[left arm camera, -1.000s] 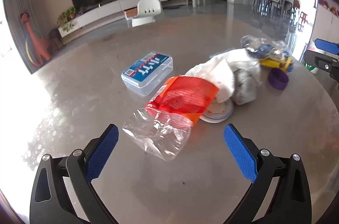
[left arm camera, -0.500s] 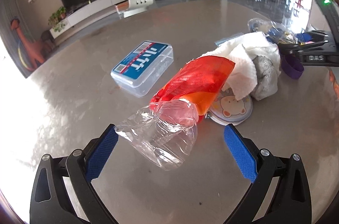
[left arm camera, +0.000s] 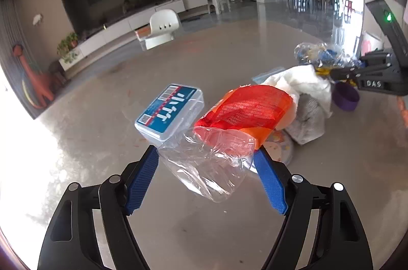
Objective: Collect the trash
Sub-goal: 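Grasp the crushed clear bottle with the left tool while the right tool grasps the toy bag, then carry the crushed bottle and toy bag toward the white bin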
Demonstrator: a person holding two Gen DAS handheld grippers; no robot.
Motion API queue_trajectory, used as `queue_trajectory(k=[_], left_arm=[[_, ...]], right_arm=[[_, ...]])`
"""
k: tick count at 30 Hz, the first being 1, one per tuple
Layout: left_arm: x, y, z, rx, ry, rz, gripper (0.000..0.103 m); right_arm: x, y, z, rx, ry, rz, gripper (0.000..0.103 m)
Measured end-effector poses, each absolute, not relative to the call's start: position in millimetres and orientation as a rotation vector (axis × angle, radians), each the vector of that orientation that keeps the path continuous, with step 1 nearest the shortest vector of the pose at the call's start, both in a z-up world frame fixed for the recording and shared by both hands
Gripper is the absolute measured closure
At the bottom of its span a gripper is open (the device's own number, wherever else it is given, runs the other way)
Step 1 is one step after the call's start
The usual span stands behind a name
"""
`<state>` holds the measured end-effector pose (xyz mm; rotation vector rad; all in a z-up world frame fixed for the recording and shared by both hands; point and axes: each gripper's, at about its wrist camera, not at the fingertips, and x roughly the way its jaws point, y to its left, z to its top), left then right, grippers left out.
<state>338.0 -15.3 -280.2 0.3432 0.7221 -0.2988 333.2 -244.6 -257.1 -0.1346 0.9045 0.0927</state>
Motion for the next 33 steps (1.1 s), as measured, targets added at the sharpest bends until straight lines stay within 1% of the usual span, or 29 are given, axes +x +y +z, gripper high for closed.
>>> queue_trajectory(k=[6,13,24,28,33], left_arm=[[326.8,-11.9,-264.0,0.317,0.704,-0.293,0.028],[301.8,-10.4,-234.1,0.266,0.662,-0.295,0.028],[244.4,-36.5,-196.2,0.240,0.613,-0.356,0.028],[222.0,-56.4,-182.6,0.246,0.589,-0.393,0.028],[197.1,-98.7,-172.8,0.242,0.571,-0.481,0.028]], right_arm=[[320.5,-246.5,-244.5,-0.123,0.858,0.082,0.081],[296.0,-251.6,-207.0,-0.075,0.783,0.102,0.082],[226.5,-247.1,-158.3,-0.072,0.704,0.156,0.082],[201.1,-255.7,-146.3,-0.064,0.688,0.154,0.082],[162.2,-282.2,-132.7,-0.041,0.665,0.104,0.082]])
